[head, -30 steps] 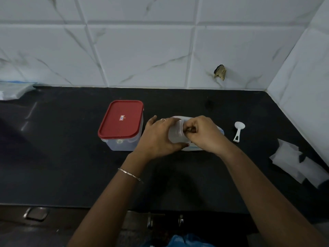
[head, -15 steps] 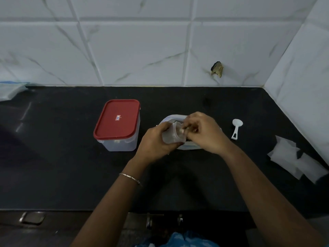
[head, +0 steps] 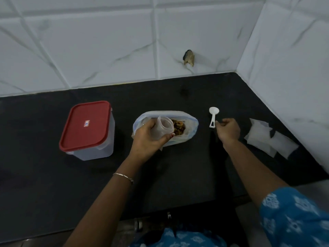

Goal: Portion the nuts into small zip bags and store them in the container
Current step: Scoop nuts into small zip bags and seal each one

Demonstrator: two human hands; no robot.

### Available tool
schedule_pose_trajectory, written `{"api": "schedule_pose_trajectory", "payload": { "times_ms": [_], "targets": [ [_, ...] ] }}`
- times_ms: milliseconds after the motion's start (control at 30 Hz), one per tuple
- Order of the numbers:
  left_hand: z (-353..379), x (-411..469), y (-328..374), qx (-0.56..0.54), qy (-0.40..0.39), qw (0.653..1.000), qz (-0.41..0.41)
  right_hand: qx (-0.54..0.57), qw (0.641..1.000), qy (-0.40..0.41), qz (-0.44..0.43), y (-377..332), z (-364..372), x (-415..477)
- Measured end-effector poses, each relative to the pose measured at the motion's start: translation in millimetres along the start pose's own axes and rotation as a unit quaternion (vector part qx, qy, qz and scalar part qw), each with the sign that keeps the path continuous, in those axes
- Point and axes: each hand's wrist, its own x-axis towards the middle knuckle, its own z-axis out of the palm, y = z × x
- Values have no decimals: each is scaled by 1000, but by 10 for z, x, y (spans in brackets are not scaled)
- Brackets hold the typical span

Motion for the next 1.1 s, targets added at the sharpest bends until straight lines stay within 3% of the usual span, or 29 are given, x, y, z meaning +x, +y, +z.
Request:
{"api": "schedule_pose_trajectory", "payload": {
  "times_ms": [233, 367, 600, 733, 833, 967, 1100],
  "targets": [
    [57, 52, -11, -16, 15, 1000, -16, -153, 984, -23, -90, 20, 115, 193],
    [-2, 14, -34, -23, 41, 999, -18, -157, 983, -36, -92, -15, 158, 221],
    [-133, -73, -127, -56, 84, 994, -44, 60, 997, -34, -42, -79, 26, 135],
    [-162, -164, -225, -63, 89, 992, -63, 184, 972, -104, -103, -320, -174, -148],
    [-172, -268, -301, -73, 100, 989, -80, 207, 946, -160, -190, -486, -288, -446],
    [-159, -379, -353, -84, 97, 986, -108, 103, 906, -237, -335, -525, -232, -719],
    [-145, -436, -362, -87, 77, 987, -112, -149, 836, -282, -447, -486, -64, -855]
  ]
}}
